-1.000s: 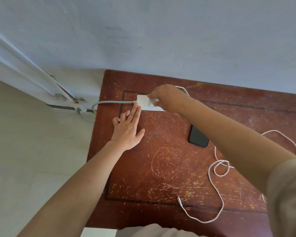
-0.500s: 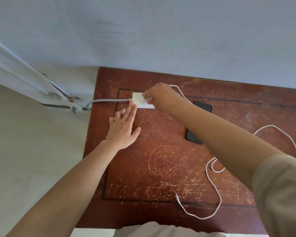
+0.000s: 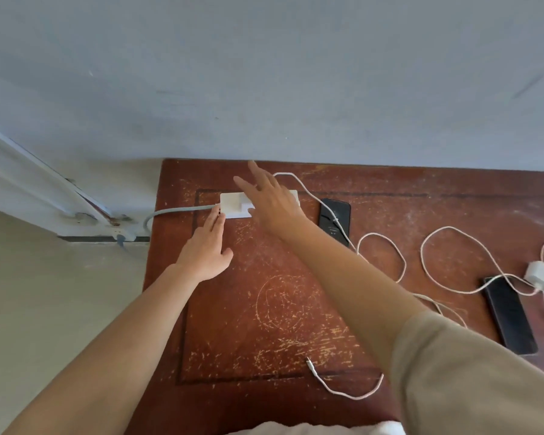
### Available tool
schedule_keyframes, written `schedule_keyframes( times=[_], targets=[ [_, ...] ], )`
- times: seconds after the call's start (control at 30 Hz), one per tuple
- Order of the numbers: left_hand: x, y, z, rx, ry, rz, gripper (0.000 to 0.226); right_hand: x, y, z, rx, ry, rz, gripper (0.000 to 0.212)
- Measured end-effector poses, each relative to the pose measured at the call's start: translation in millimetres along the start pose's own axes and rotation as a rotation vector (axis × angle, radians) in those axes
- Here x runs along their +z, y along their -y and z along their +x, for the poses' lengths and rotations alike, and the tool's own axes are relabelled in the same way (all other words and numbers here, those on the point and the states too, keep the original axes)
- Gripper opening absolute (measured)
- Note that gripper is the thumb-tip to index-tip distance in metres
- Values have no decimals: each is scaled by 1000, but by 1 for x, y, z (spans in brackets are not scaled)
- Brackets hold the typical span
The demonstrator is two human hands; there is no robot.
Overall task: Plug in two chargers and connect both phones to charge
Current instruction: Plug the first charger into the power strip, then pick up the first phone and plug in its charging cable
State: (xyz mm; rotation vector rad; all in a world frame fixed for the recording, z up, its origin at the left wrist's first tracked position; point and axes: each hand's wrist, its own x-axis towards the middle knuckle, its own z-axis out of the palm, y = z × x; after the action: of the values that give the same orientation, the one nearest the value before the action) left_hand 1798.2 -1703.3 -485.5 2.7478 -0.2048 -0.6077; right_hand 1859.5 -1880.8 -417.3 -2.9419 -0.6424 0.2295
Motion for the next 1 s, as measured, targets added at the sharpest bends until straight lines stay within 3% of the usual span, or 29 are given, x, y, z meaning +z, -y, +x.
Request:
schedule_keyframes(
  times=[0.13,0.4,0.67,0.9,1.0],
  targets=[
    [21,-17,-25,-39,-81,38,71,17,-21,-86,288,-302,305,57],
    [85,-106,-51,82,-30,-52,69,84,-72,-274,734,-116,373,51],
    [88,-194,-14,32,10,-168,79,100,-89,-334,701,145,393,63],
    [86,-239,27,-95,-99,-81,100,97,-92,-338,650,127,490,66],
    [93,-247,34,-132,-155,-57,107,94,-90,-338,575,25,431,63]
  ],
)
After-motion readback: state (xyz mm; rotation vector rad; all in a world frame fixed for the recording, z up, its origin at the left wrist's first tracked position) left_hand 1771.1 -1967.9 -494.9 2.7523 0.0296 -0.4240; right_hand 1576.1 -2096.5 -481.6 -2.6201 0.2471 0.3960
